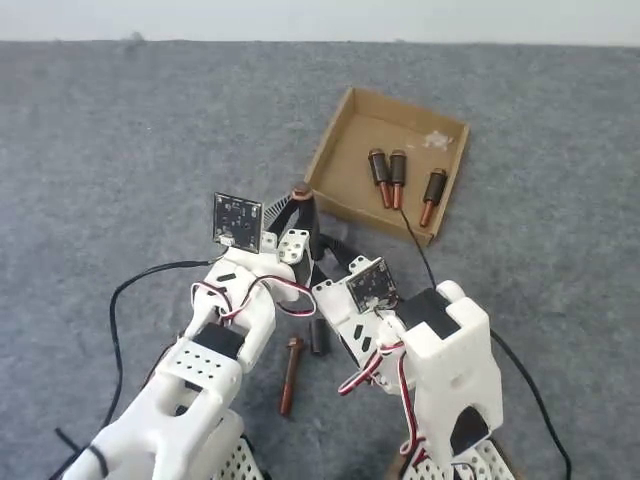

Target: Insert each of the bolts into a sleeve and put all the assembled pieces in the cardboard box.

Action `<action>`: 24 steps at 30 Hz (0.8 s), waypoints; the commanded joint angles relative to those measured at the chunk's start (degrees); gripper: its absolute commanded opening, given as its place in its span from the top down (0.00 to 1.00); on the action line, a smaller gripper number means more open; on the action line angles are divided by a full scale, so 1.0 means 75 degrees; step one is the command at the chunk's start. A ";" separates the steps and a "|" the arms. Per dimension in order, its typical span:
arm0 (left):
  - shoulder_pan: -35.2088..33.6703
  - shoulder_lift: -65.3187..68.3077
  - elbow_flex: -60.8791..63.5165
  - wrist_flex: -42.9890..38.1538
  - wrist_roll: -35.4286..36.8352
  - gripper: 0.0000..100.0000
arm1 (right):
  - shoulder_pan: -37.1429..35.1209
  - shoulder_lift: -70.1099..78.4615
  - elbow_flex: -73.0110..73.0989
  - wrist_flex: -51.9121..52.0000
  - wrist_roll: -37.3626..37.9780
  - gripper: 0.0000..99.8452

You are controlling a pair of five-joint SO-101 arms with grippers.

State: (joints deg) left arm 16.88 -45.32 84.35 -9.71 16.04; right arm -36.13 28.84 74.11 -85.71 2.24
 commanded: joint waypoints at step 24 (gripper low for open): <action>0.0012 0.0996 -0.0498 -0.0621 0.0070 0.99 | 0.0064 -0.0897 0.0129 0.0557 -0.0410 0.99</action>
State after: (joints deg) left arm 16.88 -38.11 82.33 -13.05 16.13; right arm -36.22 25.93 75.69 -81.76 -0.22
